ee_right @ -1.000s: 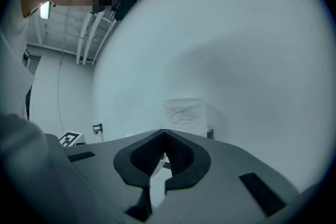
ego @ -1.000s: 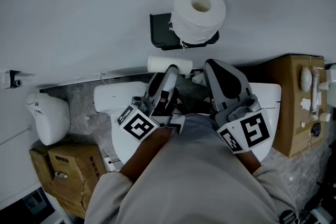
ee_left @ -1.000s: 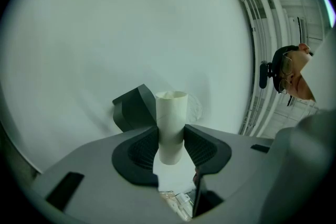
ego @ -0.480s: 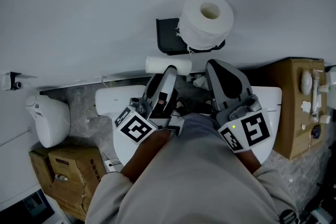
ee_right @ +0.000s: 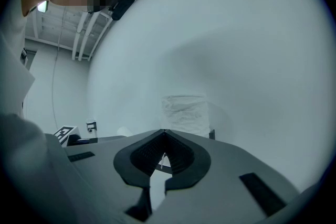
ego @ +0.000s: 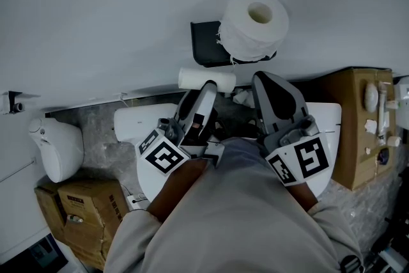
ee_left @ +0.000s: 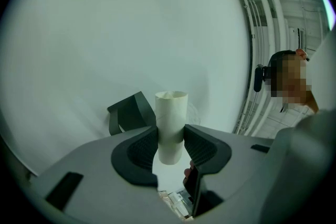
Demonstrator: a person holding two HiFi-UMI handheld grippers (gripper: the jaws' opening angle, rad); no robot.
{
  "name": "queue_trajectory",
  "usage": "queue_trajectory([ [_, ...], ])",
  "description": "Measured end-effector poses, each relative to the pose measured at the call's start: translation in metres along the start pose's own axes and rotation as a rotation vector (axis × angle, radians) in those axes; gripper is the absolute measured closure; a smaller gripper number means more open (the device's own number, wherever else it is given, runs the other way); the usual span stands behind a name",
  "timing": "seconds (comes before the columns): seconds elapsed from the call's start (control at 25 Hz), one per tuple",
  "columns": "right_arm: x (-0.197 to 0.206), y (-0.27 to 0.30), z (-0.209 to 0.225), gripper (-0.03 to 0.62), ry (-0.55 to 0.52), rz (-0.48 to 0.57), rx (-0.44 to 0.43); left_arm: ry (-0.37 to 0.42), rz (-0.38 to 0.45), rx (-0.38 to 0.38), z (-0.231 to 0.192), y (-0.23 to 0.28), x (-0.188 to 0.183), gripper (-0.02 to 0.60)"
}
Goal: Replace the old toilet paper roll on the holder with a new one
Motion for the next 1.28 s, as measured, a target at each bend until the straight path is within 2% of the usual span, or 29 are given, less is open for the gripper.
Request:
queue_trajectory([
  [0.32, -0.006, 0.002, 0.009, 0.577, -0.029, 0.010, 0.044, 0.006, -0.023, 0.032, 0.003, 0.000, 0.000, 0.422],
  [0.52, -0.012, 0.000, 0.020, 0.576, -0.044, 0.019, 0.088, -0.008, -0.021, 0.022, 0.002, -0.001, 0.001, 0.422],
  [0.68, -0.017, 0.001, 0.022, 0.562, -0.055, 0.019, 0.091, -0.015, -0.017, 0.024, 0.005, -0.002, 0.002, 0.422],
  [0.96, -0.014, 0.003, 0.025, 0.408, -0.058, 0.007, 0.091, -0.016, -0.012, 0.018, 0.008, -0.006, 0.006, 0.422],
  [1.28, -0.008, 0.022, 0.029, 0.299, -0.072, 0.001, 0.107, -0.027, -0.018, 0.004, -0.006, -0.002, 0.002, 0.422],
])
Point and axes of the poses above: the fingertips, and each gripper's own axes: y forward along the fingers, z to its right, x out of its underside, the point moved 1 cm from there along -y, backward along the fingers, and after that the axes turned 9 degrees about z, right-handed, at the moved point
